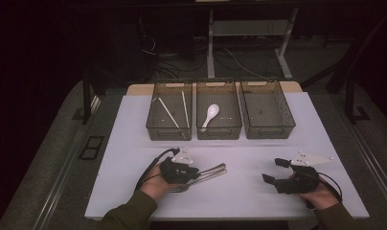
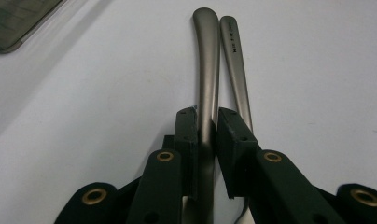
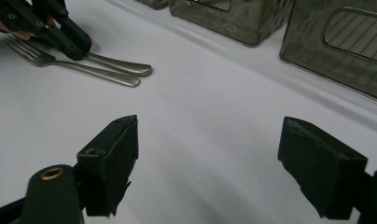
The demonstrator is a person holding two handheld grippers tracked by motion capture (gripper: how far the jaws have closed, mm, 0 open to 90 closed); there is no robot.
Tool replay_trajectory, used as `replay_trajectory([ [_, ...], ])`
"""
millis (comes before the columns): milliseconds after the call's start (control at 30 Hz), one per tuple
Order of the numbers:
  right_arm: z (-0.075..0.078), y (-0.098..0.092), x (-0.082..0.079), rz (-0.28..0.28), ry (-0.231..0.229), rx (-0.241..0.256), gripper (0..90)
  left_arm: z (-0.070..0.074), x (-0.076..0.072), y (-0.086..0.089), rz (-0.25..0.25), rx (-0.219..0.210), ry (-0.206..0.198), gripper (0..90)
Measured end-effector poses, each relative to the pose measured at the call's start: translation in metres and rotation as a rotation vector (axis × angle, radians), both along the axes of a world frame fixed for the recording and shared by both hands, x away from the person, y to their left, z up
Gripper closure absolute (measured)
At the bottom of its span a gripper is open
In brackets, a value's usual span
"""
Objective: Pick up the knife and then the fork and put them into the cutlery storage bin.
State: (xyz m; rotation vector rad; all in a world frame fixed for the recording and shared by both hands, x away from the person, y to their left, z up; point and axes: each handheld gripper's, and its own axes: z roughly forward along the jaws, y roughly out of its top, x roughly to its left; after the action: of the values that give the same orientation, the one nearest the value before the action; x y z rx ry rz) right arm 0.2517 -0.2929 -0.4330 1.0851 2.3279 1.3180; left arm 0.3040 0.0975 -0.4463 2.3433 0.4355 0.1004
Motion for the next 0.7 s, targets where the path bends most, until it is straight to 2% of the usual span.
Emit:
replay_trajectory([
  [167,-0.0003,0.0004,0.0001,-0.001,0.001,-0.001,19.9,-0.0013,0.0035,0.0021,-0.01,-0.014,0.018,76.9],
  [267,-0.0004,0.0007,0.0001,-0.001,0.002,-0.002,19.9,-0.0025,0.0059,0.0039,-0.012,-0.032,0.043,77.5],
  [467,-0.0003,0.0013,-0.0001,0.002,0.005,-0.006,19.9,-0.0027,0.0082,0.0045,-0.015,-0.042,0.058,79.1],
  [700,-0.0002,0.0007,-0.0001,0.002,0.001,-0.003,19.9,-0.0003,0.0091,0.0026,-0.022,-0.028,0.055,79.3],
])
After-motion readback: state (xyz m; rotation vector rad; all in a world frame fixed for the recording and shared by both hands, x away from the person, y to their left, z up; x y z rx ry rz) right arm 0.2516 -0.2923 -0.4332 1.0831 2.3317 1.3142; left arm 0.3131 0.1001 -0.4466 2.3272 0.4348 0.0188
